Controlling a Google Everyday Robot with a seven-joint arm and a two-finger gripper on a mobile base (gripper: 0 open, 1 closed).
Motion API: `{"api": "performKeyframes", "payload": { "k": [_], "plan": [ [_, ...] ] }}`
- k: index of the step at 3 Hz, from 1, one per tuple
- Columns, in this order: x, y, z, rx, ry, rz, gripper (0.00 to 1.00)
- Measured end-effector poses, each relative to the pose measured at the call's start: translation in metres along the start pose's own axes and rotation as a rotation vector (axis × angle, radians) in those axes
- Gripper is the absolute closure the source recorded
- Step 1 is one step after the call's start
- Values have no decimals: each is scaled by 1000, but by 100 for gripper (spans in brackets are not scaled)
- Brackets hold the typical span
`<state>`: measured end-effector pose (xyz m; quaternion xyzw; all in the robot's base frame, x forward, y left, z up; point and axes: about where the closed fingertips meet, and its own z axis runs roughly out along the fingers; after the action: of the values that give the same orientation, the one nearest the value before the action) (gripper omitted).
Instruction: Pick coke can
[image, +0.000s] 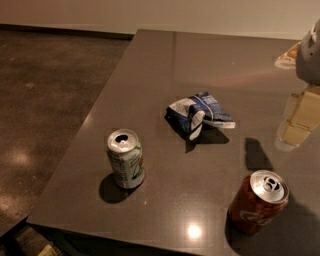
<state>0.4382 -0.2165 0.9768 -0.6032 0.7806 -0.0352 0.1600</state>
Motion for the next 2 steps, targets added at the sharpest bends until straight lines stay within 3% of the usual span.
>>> {"api": "performKeyframes", "payload": {
  "k": [2],
  "plan": [
    [0, -2, -2, -11, -5, 1, 0]
  ]
}}
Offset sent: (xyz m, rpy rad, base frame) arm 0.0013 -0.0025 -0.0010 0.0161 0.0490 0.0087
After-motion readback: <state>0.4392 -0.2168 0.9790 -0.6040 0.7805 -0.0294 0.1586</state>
